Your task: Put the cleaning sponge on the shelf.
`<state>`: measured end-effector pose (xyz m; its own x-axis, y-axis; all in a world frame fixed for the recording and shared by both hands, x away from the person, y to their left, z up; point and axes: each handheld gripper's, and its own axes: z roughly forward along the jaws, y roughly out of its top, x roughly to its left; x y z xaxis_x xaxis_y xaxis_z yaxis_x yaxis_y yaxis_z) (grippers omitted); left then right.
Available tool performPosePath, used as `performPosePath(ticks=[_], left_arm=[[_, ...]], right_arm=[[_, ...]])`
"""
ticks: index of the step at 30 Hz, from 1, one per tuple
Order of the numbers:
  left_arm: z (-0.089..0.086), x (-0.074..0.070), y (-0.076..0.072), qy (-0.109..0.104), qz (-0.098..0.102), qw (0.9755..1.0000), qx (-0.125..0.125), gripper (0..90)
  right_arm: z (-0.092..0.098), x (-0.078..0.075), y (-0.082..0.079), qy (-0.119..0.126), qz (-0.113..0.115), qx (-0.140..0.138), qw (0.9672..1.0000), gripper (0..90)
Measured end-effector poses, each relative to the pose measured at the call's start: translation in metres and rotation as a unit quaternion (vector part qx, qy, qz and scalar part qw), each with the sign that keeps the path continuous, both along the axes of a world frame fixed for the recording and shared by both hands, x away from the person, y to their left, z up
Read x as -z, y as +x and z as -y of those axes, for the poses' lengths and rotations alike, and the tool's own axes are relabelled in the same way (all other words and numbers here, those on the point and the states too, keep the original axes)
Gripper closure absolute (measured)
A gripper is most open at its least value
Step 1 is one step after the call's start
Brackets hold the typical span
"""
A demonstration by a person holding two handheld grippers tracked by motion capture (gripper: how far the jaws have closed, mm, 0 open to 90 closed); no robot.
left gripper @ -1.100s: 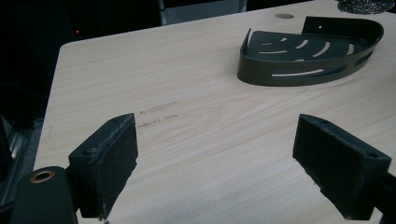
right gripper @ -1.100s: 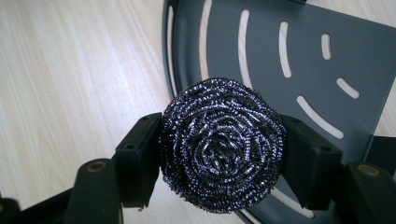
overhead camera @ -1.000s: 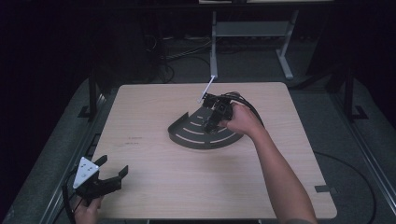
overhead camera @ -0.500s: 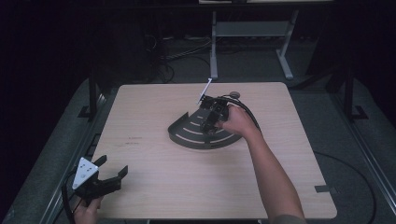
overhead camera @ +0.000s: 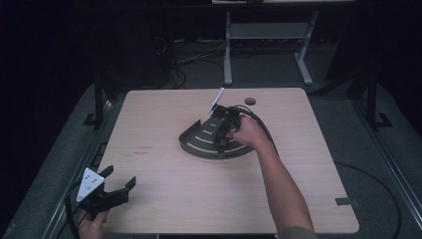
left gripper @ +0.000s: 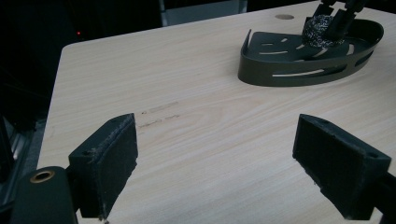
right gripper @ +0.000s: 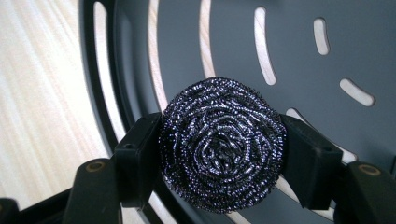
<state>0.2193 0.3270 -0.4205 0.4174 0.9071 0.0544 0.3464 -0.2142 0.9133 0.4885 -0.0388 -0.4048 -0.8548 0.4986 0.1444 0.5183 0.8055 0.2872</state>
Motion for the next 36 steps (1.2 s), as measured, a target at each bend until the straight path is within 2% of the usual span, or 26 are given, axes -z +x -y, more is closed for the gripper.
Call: performPosePath(ticks=[13,15,27,32,36], left_arm=[[0.001,0.0,0.0,0.0,-0.001,1.0,0.001,13.2],[0.001,0.0,0.0,0.0,-0.001,1.0,0.001,13.3],[0.001,0.0,-0.001,0.002,0.0,1.0,0.0,13.2],[0.0,0.0,-0.002,0.003,0.0,1.0,0.0,13.2],[-0.001,0.0,-0.002,0.002,0.0,1.0,-0.001,13.3]], right_arm=[[-0.001,0.014,0.005,-0.009,-0.012,0.021,0.9997,33.4],[-0.002,0.014,0.005,-0.007,-0.007,0.02,0.9998,33.4],[0.0,0.014,0.007,0.0,-0.009,0.029,0.9995,33.0],[-0.001,0.016,0.007,-0.001,-0.008,0.033,0.9994,27.9],[0.002,0.012,0.006,0.009,-0.004,0.038,0.9992,24.8]])
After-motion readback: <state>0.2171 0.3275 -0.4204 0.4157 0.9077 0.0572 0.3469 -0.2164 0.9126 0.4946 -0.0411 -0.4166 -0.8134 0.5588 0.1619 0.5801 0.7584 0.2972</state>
